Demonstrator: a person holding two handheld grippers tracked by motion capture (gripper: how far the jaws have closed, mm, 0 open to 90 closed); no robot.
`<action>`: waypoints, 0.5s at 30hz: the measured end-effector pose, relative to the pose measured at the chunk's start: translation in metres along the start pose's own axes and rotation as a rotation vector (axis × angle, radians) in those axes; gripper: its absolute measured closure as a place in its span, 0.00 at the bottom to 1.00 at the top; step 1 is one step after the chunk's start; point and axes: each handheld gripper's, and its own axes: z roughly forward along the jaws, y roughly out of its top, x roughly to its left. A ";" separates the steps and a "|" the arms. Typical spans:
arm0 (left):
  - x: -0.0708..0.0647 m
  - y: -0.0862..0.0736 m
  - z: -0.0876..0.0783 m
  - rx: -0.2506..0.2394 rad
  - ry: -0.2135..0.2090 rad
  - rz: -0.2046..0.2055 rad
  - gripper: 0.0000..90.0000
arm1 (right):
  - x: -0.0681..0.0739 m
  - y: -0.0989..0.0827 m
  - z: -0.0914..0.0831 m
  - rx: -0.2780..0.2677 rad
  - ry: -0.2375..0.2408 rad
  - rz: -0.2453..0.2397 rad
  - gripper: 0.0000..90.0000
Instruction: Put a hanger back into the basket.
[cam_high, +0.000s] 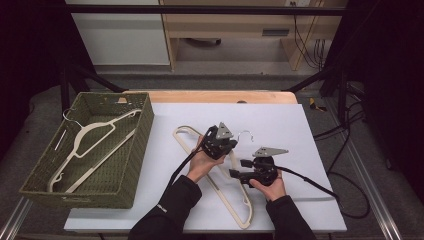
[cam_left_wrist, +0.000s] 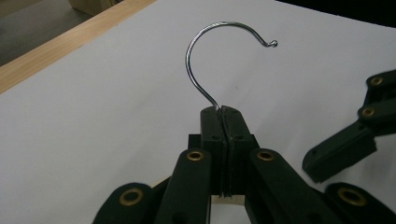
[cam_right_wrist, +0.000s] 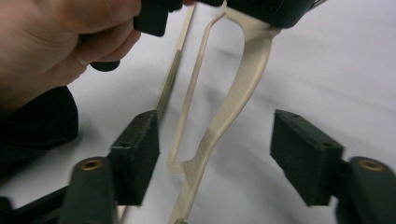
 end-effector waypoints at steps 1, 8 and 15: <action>0.000 0.000 -0.001 0.000 0.000 0.000 0.99 | -0.001 0.000 0.003 0.003 0.010 0.002 0.45; -0.001 -0.001 -0.004 -0.008 -0.003 0.001 0.99 | -0.004 0.001 0.010 0.009 0.048 0.036 0.72; -0.002 -0.001 -0.011 -0.024 -0.002 -0.002 0.99 | -0.004 0.003 0.009 0.002 0.065 0.071 0.82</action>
